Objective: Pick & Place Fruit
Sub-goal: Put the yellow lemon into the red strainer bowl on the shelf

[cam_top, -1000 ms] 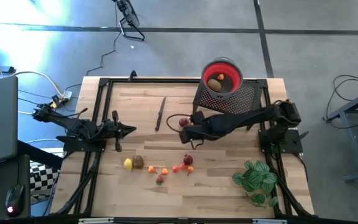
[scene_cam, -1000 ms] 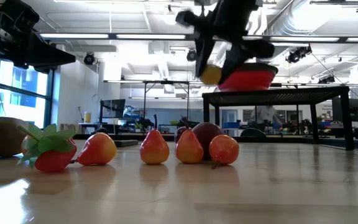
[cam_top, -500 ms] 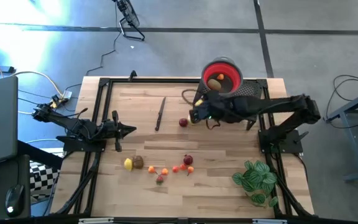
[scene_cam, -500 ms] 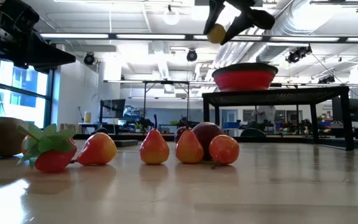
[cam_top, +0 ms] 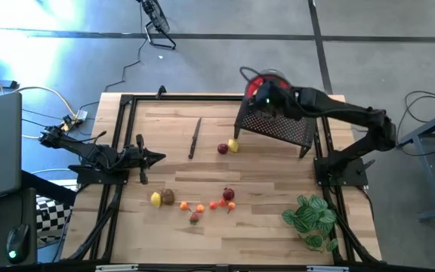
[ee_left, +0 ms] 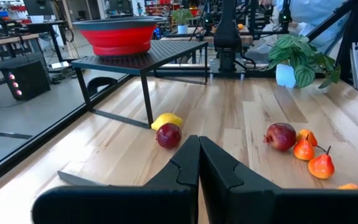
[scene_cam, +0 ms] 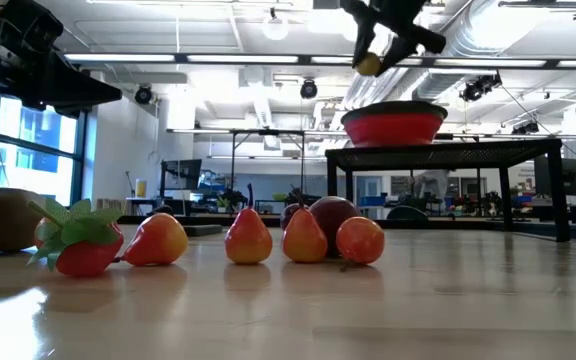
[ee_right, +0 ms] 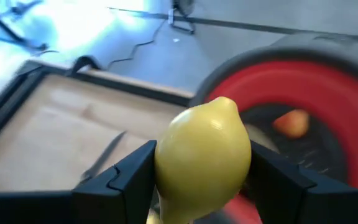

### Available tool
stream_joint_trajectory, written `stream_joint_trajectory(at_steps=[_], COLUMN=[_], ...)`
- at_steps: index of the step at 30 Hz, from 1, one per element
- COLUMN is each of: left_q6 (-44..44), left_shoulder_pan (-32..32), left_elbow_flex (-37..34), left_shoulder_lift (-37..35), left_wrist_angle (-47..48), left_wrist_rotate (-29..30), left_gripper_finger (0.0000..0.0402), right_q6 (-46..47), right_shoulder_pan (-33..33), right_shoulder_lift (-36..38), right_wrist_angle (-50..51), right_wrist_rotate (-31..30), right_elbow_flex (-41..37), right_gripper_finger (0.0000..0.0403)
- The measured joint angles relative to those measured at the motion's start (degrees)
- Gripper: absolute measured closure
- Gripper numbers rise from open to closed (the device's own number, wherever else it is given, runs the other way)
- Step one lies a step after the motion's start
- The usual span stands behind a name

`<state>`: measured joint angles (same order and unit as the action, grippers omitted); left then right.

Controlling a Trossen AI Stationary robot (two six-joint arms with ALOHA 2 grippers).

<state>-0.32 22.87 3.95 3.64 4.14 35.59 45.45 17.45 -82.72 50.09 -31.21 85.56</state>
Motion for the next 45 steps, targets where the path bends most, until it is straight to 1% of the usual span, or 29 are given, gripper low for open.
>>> stream_joint_trajectory(at_steps=[7,13,17,23,31,39,42,45], left_q6=[0.0,0.02,0.0,0.0,0.0,0.02,0.02,0.02], left_shoulder_pan=[0.01,0.0,0.0,0.01,0.01,0.01,0.02,0.0], left_elbow_flex=[0.0,0.0,0.0,0.0,0.0,0.01,0.02,0.02], left_shoulder_lift=[-0.01,-0.01,0.0,0.0,0.0,0.0,0.0,0.0], left_wrist_angle=[0.0,0.0,0.07,0.13,0.17,0.24,0.24,0.26], left_wrist_rotate=[0.0,0.0,0.0,0.01,0.02,0.02,0.02,0.02], left_gripper_finger=[0.0402,0.0402,0.0402,0.0402,0.0402,0.0402,0.0402,0.0401], right_q6=[-4.98,-5.99,-6.68,-8.26,-9.53,-9.68,-10.03,-12.33], right_shoulder_pan=[8.4,12.15,12.75,13.25,14.4,15.28,15.26,15.32], right_shoulder_lift=[-1.28,-3.32,-5.83,-9.67,-13.2,-13.35,-13.35,-13.35], right_wrist_angle=[-2.32,-3.02,-3.06,-3.23,-3.09,-2.24,-2.25,-2.23], right_wrist_rotate=[2.39,4.46,4.7,4.26,4.13,4.35,6.32,7.71], right_elbow_flex=[0.0,0.0,0.0,0.0,0.0,0.0,0.0,0.0], right_gripper_finger=[0.0199,0.0191,0.0199,0.0191,0.0197,0.019,0.0185,0.0173])
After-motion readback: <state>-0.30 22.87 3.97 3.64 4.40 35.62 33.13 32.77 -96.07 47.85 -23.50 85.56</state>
